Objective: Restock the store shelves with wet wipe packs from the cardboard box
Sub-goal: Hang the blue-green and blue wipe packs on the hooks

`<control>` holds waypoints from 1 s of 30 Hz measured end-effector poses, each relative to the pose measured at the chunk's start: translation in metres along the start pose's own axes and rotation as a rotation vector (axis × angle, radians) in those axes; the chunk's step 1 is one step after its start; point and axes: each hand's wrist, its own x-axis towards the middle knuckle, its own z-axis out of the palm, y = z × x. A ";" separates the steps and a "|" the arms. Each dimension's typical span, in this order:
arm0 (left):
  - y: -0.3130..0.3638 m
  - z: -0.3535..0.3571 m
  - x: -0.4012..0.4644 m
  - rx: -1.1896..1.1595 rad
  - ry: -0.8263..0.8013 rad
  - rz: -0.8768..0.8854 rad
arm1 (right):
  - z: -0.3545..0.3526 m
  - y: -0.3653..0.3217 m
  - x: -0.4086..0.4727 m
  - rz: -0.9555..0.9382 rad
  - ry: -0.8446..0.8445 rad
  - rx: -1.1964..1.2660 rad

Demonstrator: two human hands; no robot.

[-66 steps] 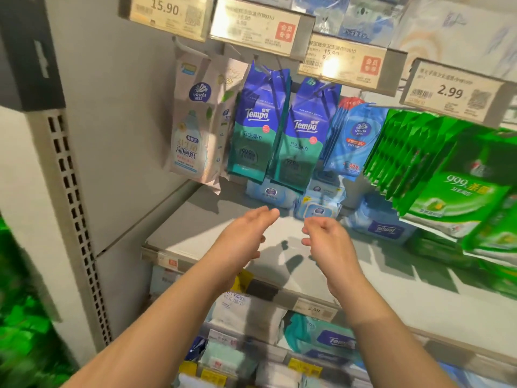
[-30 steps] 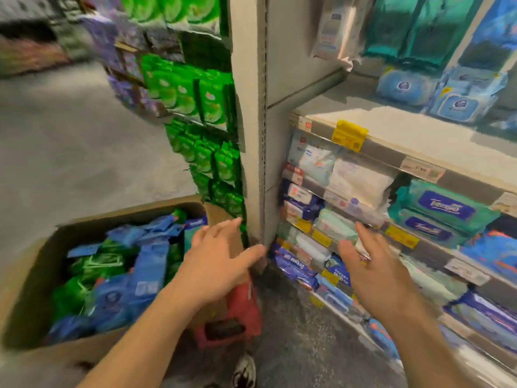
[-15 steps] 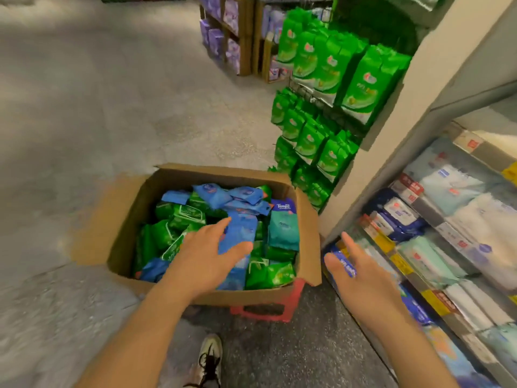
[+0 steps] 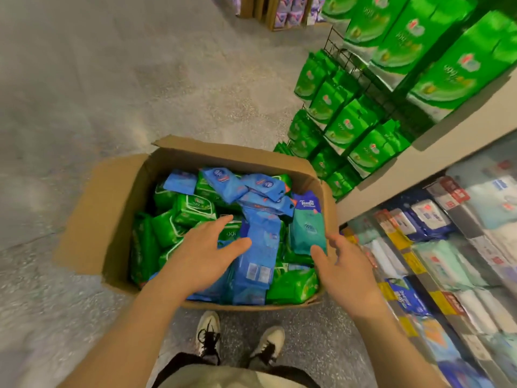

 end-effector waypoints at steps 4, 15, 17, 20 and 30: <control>-0.005 -0.009 0.014 -0.039 0.053 -0.073 | 0.013 0.000 0.035 -0.008 0.019 -0.080; -0.034 -0.015 0.009 -0.102 0.247 -0.313 | 0.068 0.037 0.112 0.035 -0.162 -0.339; -0.034 -0.013 0.010 -0.122 0.282 -0.336 | 0.076 0.045 0.112 0.034 -0.160 -0.365; -0.033 -0.009 0.009 -0.171 0.326 -0.351 | 0.084 0.046 0.112 -0.009 -0.098 -0.405; -0.042 0.015 -0.013 -0.236 0.362 -0.383 | 0.099 0.024 0.140 0.185 -0.024 -0.280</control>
